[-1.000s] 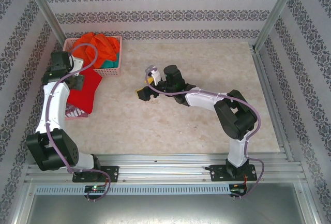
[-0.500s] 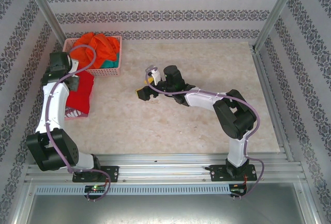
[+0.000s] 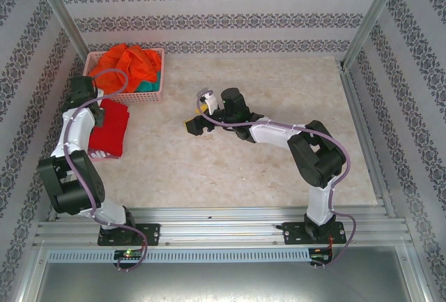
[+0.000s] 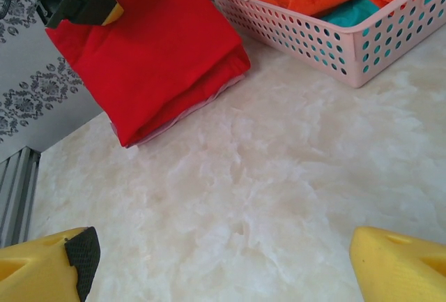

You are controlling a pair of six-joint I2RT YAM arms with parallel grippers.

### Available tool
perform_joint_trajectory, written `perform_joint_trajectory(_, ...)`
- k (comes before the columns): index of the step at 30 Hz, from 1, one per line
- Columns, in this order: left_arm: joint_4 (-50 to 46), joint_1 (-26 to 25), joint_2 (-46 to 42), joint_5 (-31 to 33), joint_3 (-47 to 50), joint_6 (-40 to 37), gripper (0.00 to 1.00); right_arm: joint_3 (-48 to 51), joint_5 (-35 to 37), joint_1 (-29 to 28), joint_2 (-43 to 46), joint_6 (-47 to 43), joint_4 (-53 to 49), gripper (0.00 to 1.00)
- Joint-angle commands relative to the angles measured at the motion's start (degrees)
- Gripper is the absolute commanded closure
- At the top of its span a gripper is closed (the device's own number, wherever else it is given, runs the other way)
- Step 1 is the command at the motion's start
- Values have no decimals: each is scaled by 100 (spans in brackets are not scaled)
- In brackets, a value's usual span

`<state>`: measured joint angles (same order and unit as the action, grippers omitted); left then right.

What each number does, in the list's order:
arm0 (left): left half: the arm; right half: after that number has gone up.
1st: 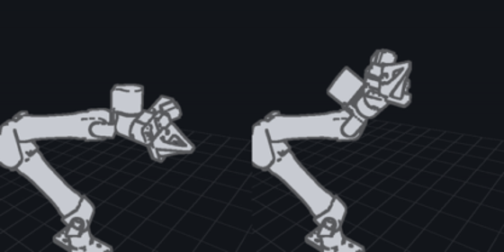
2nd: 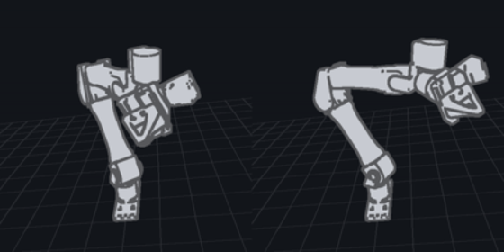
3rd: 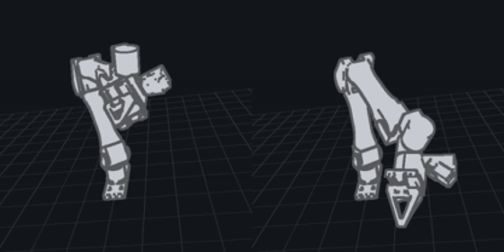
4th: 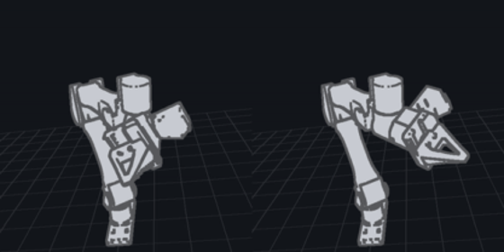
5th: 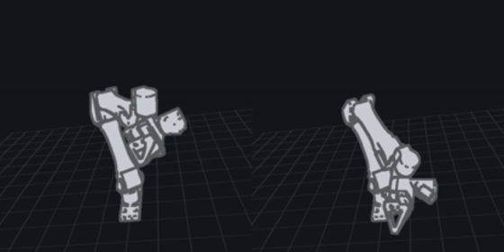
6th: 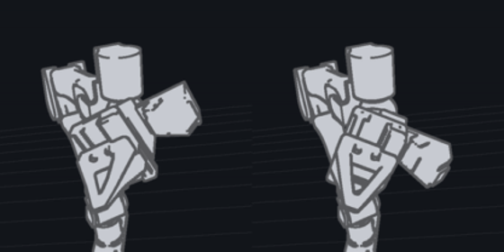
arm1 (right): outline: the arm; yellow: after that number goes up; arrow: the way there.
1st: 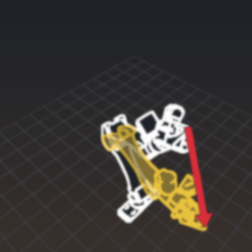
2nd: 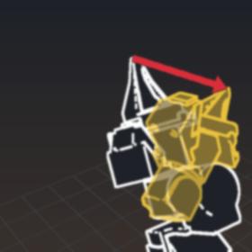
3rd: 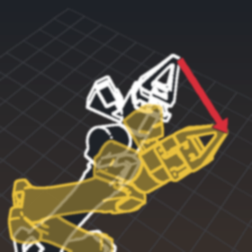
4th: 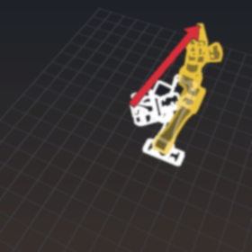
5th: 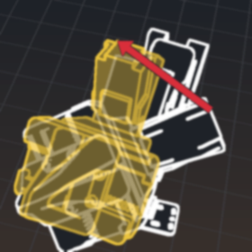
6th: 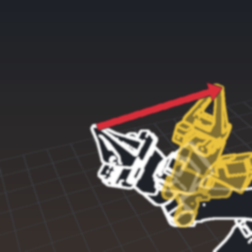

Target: Fold and stack the t-shirts

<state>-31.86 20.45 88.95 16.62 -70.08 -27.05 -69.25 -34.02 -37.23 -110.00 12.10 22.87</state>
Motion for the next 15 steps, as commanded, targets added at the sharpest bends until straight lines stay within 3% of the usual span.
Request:
perform_joint_trajectory(1,392,177,125,280,119,-116,100,-82,-200,59,40,54,-144,8)
perform_joint_trajectory(6,842,227,413,750,350,-74,98,-220,-220,72,-10,22,-300,8)
perform_joint_trajectory(7,903,237,468,860,339,-28,92,-235,-212,70,-14,16,-317,8)
perform_joint_trajectory(9,917,237,614,1232,264,261,51,-257,-217,70,-38,22,-347,8)
perform_joint_trajectory(10,872,238,670,1377,188,429,38,-251,-210,68,-39,21,-345,8)
perform_joint_trajectory(12,452,248,755,1117,-63,715,19,-247,-186,70,-48,21,-352,8)
perform_joint_trajectory(15,33,242,702,621,-377,1229,0,-212,-158,75,-48,38,-331,8)
